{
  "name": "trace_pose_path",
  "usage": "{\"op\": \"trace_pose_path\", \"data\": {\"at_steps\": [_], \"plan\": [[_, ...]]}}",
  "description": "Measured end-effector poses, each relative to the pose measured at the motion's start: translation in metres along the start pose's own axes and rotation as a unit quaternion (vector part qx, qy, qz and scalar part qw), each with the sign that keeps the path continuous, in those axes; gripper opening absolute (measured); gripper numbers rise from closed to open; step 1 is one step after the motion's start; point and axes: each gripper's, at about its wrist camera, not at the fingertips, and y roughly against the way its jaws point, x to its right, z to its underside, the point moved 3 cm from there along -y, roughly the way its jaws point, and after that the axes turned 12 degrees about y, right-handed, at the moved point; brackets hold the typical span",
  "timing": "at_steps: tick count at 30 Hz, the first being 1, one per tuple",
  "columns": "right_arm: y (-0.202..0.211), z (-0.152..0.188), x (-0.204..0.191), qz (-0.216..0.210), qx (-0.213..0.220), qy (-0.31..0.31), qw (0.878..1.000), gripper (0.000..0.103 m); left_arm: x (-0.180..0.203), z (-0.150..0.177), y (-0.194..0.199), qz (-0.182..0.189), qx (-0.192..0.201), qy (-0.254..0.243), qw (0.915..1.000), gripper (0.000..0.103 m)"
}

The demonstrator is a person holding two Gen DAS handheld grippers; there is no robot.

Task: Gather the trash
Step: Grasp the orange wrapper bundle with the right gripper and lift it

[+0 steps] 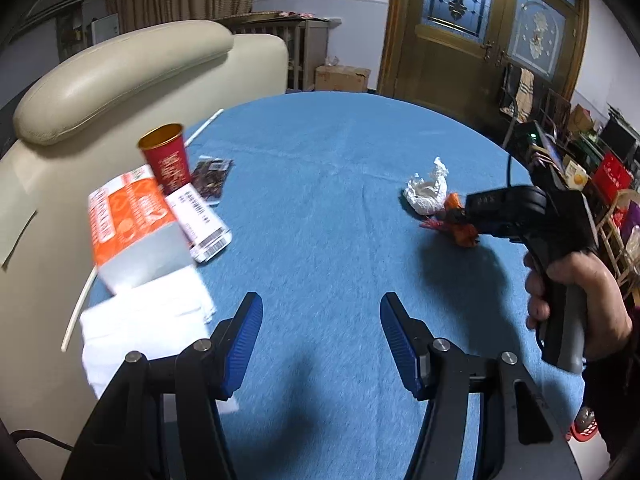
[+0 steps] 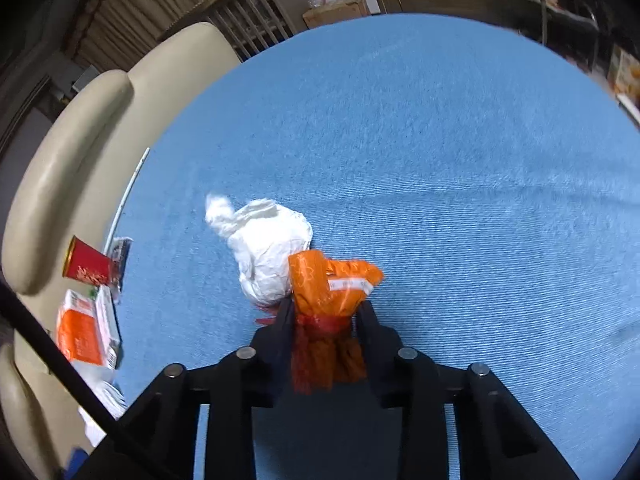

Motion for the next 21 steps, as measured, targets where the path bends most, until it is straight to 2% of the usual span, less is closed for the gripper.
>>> {"op": "trace_pose_path", "data": {"at_steps": [14, 21], "plan": [[0.066, 0.049, 0.047, -0.005, 0.039, 0.021, 0.999, 0.033, 0.087, -0.053, -0.072, 0.035, -0.028, -0.025, 0.9987, 0.062], [0.087, 0.077, 0.072, -0.026, 0.050, 0.011, 0.998, 0.033, 0.130, -0.069, -0.107, 0.042, -0.035, -0.047, 0.9974, 0.065]]}}
